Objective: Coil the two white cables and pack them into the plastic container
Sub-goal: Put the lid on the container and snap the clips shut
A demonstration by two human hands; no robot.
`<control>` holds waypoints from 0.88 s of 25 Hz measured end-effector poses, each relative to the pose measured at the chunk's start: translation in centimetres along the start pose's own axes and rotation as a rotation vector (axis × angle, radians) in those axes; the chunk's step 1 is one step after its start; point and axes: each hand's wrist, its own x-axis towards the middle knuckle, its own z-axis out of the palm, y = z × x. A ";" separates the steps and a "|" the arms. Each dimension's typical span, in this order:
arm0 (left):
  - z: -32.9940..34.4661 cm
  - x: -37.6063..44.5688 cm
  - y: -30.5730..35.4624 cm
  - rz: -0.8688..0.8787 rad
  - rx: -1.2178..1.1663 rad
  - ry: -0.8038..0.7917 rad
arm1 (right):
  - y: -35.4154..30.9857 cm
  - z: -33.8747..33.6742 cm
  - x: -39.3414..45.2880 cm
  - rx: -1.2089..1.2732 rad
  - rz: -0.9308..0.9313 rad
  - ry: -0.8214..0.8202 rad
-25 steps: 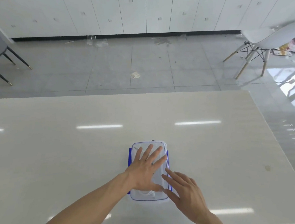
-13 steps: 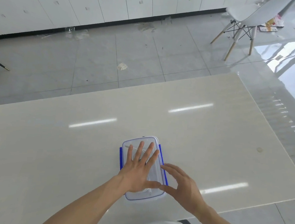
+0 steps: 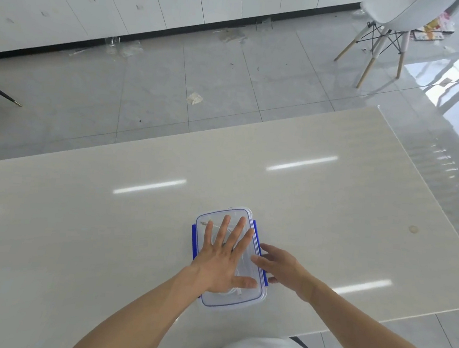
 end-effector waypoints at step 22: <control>-0.2 -0.3 0.1 -0.014 -0.060 0.005 | -1.6 0.3 -0.4 -0.393 -0.044 0.151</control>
